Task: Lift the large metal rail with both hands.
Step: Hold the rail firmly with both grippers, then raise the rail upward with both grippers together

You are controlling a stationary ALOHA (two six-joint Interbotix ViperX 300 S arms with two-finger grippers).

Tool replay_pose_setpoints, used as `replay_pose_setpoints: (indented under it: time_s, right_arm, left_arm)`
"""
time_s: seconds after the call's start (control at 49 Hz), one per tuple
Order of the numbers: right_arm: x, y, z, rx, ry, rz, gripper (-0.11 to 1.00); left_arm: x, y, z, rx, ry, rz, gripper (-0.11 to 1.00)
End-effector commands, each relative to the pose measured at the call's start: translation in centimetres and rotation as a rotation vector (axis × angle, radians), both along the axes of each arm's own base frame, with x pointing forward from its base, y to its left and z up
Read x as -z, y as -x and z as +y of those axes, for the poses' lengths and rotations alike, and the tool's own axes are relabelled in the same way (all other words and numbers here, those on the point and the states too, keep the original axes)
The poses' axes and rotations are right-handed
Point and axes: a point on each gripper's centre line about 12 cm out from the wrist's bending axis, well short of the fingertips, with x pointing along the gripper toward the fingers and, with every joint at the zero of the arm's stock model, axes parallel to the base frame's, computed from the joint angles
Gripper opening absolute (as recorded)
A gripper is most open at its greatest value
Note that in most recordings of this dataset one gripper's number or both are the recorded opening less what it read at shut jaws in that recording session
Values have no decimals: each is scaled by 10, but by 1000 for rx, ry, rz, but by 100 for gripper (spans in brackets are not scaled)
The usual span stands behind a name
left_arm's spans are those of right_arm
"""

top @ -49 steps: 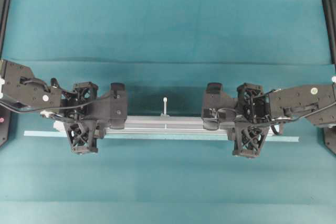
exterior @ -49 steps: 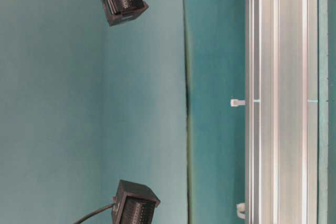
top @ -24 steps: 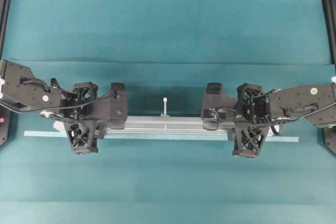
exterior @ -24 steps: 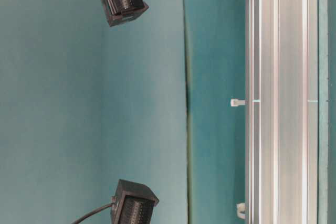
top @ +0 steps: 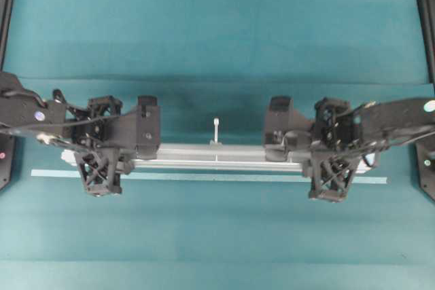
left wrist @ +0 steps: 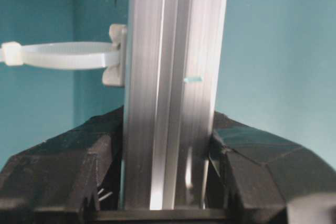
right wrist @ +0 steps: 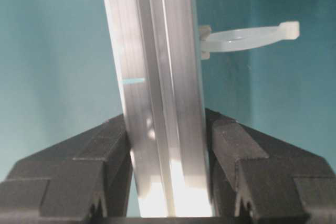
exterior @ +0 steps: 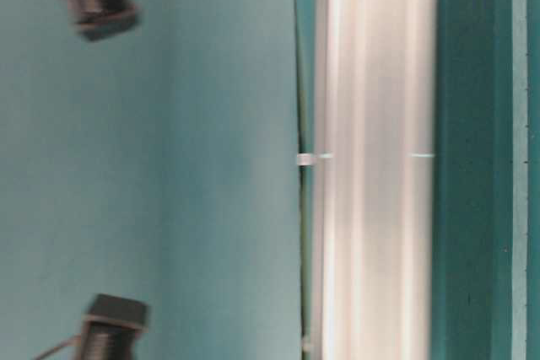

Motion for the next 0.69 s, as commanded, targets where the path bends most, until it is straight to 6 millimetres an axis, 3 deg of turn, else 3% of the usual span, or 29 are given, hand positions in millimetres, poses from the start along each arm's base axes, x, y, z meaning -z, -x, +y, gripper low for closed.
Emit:
replay_pose_setpoints:
  time_s: [0.0,0.245,0.674]
  right_arm:
    - [-28,-2,-1,17,-6,-43,42]
    - [-69,4,2,22,-27,-66,42]
    - [-140,0,5,45,-46,-28,42]
  left_arm:
    - [-35,-6,-1,0,0,-66,37]
    - [-92,-2,-2,-3,3,-146,37]
    - [-139,3,-13,13,12,-138,37]
